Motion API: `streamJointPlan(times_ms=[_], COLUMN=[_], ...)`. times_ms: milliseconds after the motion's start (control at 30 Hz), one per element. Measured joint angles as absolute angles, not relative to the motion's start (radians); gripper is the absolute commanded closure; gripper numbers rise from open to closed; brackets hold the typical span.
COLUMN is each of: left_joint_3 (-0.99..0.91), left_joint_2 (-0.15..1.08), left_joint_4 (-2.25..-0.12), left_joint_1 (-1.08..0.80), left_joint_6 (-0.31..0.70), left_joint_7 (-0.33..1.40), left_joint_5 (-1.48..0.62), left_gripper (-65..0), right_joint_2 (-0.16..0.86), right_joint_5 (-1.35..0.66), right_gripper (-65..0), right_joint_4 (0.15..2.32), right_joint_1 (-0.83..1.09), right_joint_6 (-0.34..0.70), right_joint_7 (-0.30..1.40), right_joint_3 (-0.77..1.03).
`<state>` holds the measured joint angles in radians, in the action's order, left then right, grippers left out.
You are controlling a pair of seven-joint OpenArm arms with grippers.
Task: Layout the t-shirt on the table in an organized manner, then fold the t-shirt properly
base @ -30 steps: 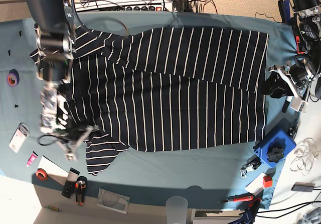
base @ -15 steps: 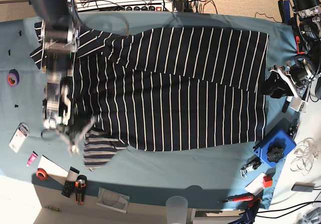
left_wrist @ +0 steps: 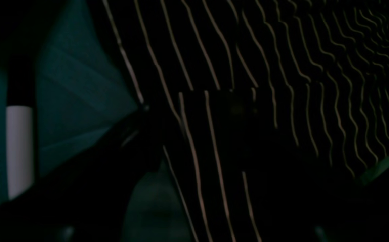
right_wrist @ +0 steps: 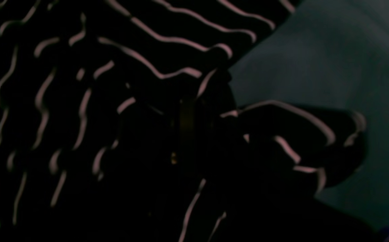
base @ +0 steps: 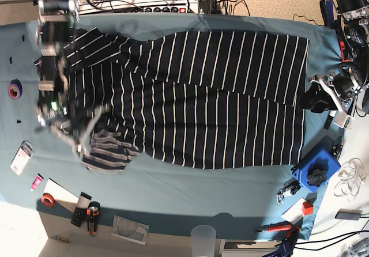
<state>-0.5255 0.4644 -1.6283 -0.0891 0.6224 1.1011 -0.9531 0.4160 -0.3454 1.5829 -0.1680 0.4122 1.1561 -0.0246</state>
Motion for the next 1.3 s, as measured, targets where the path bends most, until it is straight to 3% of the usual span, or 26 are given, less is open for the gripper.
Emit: streamJointPlan(times_ms=[333, 400, 467, 567, 667, 933, 1000, 1100, 1300], left_joint_3=[-0.525, -0.525, -0.525, -0.525, -0.525, -0.525, -0.525, -0.525, -0.525], left_joint_2=[0.463, 0.463, 0.463, 0.463, 0.463, 0.463, 0.463, 0.463, 0.460], left_joint_4=[-1.628, -1.628, -1.628, -1.628, -1.628, -1.628, -1.628, -1.628, -1.628], left_joint_1=[-0.089, -0.089, -0.089, -0.089, -0.089, -0.089, -0.089, -0.088, -0.088], left_joint_6=[0.622, 0.622, 0.622, 0.622, 0.622, 0.622, 0.622, 0.622, 0.622], left_joint_7=[1.102, 1.102, 1.102, 1.102, 1.102, 1.102, 1.102, 1.102, 1.102], left_joint_5=[-0.952, -0.953, -0.953, -0.953, -0.953, -0.953, -0.953, -0.953, -0.953], left_gripper=[-26.5, -26.5, -26.5, -26.5, -26.5, -26.5, -26.5, -26.5, -26.5], right_joint_2=[0.404, 0.404, 0.404, 0.405, 0.423, 0.429, 0.428, 0.428, 0.413], right_joint_5=[-0.282, -0.258, -0.259, -0.331, -0.391, -0.288, -0.237, -0.124, -0.151], right_gripper=[-0.7, -10.7, -15.6, -15.6, -15.5, -15.5, -15.5, -15.5, -15.5], right_joint_4=[1.650, 1.650, 1.650, 1.650, 1.665, 1.719, 1.717, 1.640, 1.248], right_joint_1=[-0.064, -0.064, -0.064, -0.075, -0.093, -0.205, -0.211, -0.227, -0.354], right_joint_6=[0.416, 0.416, 0.416, 0.414, 0.416, 0.411, 0.345, 0.222, 0.224], right_joint_7=[1.137, 1.137, 1.152, 1.196, 1.129, 1.102, 1.065, 0.979, 0.941], right_joint_3=[-0.025, -0.025, -0.024, -0.024, -0.025, 0.014, 0.013, 0.015, 0.018])
